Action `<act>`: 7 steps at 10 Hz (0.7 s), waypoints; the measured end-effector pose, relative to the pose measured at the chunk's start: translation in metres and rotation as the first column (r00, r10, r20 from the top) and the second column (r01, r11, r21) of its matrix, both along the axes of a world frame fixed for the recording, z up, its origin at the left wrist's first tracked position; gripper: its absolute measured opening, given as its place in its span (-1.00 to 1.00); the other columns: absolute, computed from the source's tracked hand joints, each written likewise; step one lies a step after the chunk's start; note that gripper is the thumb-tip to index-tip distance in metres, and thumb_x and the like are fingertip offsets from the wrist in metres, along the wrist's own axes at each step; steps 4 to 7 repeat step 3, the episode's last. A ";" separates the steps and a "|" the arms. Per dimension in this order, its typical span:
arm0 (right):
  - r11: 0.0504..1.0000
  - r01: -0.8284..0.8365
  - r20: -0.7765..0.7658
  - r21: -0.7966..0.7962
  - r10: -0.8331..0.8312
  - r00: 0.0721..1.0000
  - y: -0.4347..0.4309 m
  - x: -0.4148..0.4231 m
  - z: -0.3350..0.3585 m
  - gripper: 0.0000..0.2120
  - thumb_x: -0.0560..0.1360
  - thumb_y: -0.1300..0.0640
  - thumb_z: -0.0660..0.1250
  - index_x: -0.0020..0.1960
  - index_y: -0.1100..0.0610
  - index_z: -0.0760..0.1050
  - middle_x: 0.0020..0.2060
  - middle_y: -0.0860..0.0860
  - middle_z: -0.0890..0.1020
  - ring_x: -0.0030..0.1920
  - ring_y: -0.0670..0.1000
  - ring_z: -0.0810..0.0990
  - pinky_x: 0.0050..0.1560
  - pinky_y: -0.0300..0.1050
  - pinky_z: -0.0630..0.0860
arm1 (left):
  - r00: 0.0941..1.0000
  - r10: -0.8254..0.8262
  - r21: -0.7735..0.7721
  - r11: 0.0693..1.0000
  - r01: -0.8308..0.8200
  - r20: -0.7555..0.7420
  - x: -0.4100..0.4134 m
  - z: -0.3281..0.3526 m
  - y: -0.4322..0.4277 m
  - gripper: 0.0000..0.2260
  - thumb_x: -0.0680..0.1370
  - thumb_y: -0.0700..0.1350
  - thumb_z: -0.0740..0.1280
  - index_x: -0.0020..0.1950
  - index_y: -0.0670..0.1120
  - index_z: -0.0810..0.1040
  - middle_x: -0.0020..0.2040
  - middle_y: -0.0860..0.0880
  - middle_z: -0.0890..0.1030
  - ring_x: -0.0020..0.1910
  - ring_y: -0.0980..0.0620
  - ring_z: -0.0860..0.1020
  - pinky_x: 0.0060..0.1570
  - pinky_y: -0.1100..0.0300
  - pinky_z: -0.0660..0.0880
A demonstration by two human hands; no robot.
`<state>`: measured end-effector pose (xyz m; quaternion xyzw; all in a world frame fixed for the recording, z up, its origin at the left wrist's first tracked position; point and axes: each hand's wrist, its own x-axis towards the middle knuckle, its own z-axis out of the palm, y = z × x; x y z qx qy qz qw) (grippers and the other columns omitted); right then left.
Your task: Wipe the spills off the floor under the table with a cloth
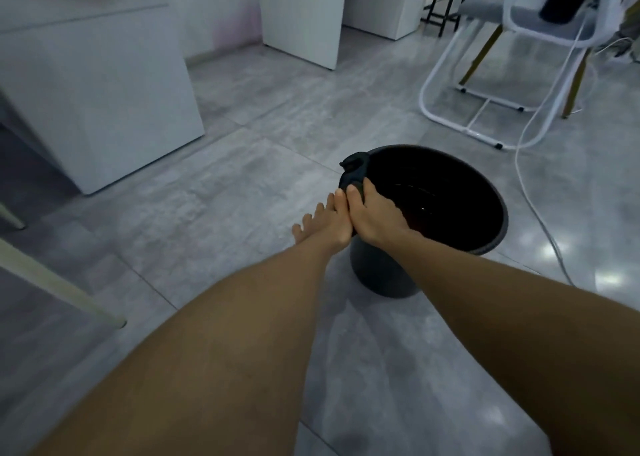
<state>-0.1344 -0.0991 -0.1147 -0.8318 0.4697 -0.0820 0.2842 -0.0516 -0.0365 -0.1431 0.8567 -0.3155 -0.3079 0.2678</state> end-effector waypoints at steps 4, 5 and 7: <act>0.964 -0.094 -0.170 -0.250 0.052 0.984 0.006 0.016 0.029 -0.35 0.67 -0.15 -0.06 0.64 0.18 -0.06 0.63 0.13 0.02 0.61 0.23 0.00 0.56 0.19 0.05 | 0.982 0.033 0.059 0.997 -0.044 0.184 0.024 0.041 0.021 -0.46 0.69 0.16 -0.25 0.66 0.06 -0.12 0.67 -0.03 -0.11 0.64 -0.12 -0.14 0.57 -0.13 -0.22; 0.964 -0.094 -0.170 -0.250 0.052 0.984 0.006 0.016 0.029 -0.35 0.67 -0.15 -0.06 0.64 0.18 -0.06 0.63 0.13 0.02 0.61 0.23 0.00 0.56 0.19 0.05 | 0.982 0.033 0.059 0.997 -0.044 0.184 0.024 0.041 0.021 -0.46 0.69 0.16 -0.25 0.66 0.06 -0.12 0.67 -0.03 -0.11 0.64 -0.12 -0.14 0.57 -0.13 -0.22; 0.964 -0.094 -0.170 -0.250 0.052 0.984 0.006 0.016 0.029 -0.35 0.67 -0.15 -0.06 0.64 0.18 -0.06 0.63 0.13 0.02 0.61 0.23 0.00 0.56 0.19 0.05 | 0.982 0.033 0.059 0.997 -0.044 0.184 0.024 0.041 0.021 -0.46 0.69 0.16 -0.25 0.66 0.06 -0.12 0.67 -0.03 -0.11 0.64 -0.12 -0.14 0.57 -0.13 -0.22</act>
